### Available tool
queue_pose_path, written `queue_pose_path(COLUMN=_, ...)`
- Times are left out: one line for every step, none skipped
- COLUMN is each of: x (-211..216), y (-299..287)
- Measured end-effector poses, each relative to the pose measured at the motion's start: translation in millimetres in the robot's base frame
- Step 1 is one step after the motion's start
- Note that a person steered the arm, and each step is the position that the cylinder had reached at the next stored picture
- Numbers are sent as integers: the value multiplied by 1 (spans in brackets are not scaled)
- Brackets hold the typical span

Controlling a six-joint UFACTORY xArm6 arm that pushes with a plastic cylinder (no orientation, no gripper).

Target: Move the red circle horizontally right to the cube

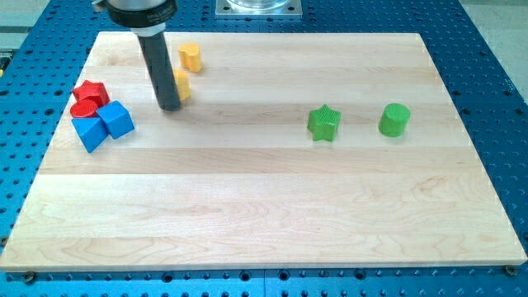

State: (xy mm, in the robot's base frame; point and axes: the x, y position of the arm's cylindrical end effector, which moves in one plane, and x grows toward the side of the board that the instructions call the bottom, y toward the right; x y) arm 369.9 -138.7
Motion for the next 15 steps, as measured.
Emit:
queue_pose_path(x=0, y=-3)
queue_pose_path(x=15, y=-12)
queue_pose_path(x=32, y=-13)
queue_pose_path(x=78, y=-19)
queue_pose_path(x=153, y=-85)
queue_pose_path(x=138, y=-162)
queue_pose_path(x=111, y=-166)
queue_pose_path(x=72, y=-136)
queue_pose_path(x=59, y=-90)
queue_pose_path(x=46, y=-101)
queue_pose_path(x=30, y=-104)
queue_pose_path(x=1, y=-83)
queue_pose_path(x=-25, y=-84)
queue_pose_path(x=-44, y=-75)
queue_pose_path(x=-79, y=-75)
